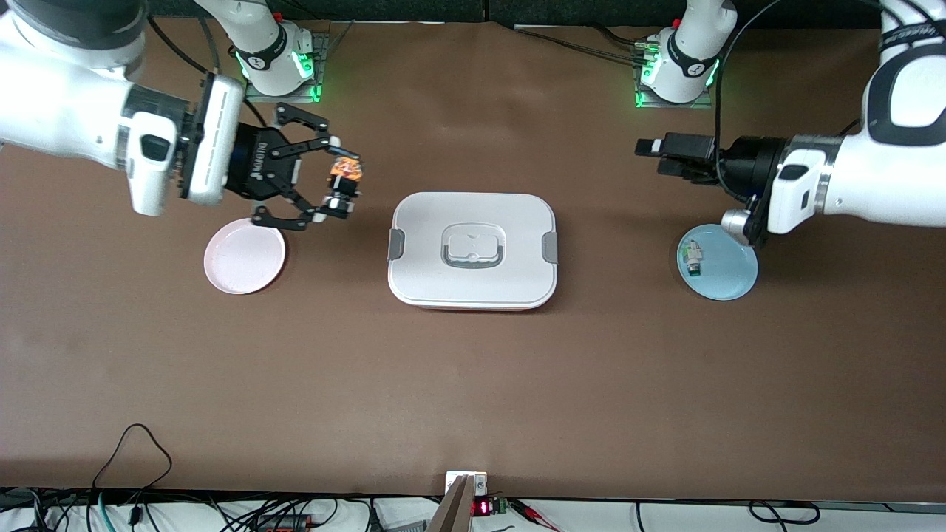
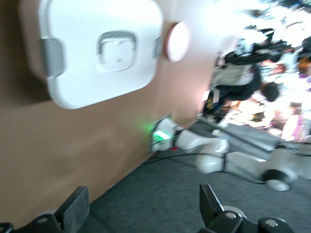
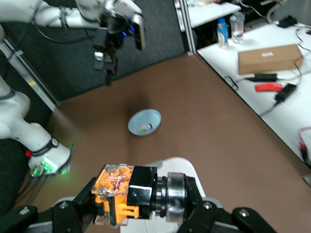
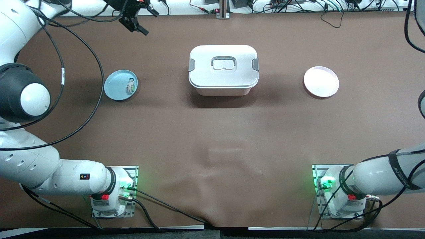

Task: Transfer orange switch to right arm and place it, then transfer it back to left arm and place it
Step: 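Carry the switch above the box while the left gripper reaches toward it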

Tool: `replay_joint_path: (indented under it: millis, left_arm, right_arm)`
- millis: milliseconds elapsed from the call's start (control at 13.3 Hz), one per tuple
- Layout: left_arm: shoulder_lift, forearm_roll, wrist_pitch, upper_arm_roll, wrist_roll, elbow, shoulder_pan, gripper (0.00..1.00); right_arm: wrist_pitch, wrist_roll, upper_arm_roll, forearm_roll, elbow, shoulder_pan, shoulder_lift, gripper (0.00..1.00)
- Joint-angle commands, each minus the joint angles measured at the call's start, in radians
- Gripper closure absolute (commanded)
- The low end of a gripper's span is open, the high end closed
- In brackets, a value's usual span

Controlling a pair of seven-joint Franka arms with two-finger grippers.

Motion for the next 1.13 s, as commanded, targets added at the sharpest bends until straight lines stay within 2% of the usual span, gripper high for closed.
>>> replay_joint_path:
  millis: [0,151,301,527,753,1054]
  left_arm:
    - [0.001,-0.137,0.037,-0.003,-0.011,-0.048,-0.005,0.00]
    - [-0.009,-0.207,0.124,-0.056,-0.064,-0.097,-0.006,0.00]
    - [-0.009,-0.299,0.229,-0.125,-0.162,-0.111,-0.006,0.00]
    - [-0.008,-0.393,0.469,-0.259,-0.215,-0.127,-0.006,0.00]
    - [-0.006,-0.464,0.708,-0.375,-0.200,-0.137,-0.006,0.00]
    - [0.001,-0.525,0.733,-0.397,-0.135,-0.145,-0.007,0.00]
  right_arm:
    - [0.020,-0.136,-0.001,0.137,-0.009,0.030,0.039,0.64]
    - [0.020,-0.248,-0.001,0.246,-0.029,0.036,0.072,0.66]
    - [0.020,-0.284,-0.001,0.297,-0.032,0.059,0.096,0.67]
    - [0.022,-0.301,-0.001,0.392,-0.045,0.114,0.125,0.67]
    - [0.115,-0.344,-0.001,0.480,-0.055,0.172,0.142,0.67]
    - [0.233,-0.344,-0.001,0.595,-0.054,0.278,0.171,0.67]
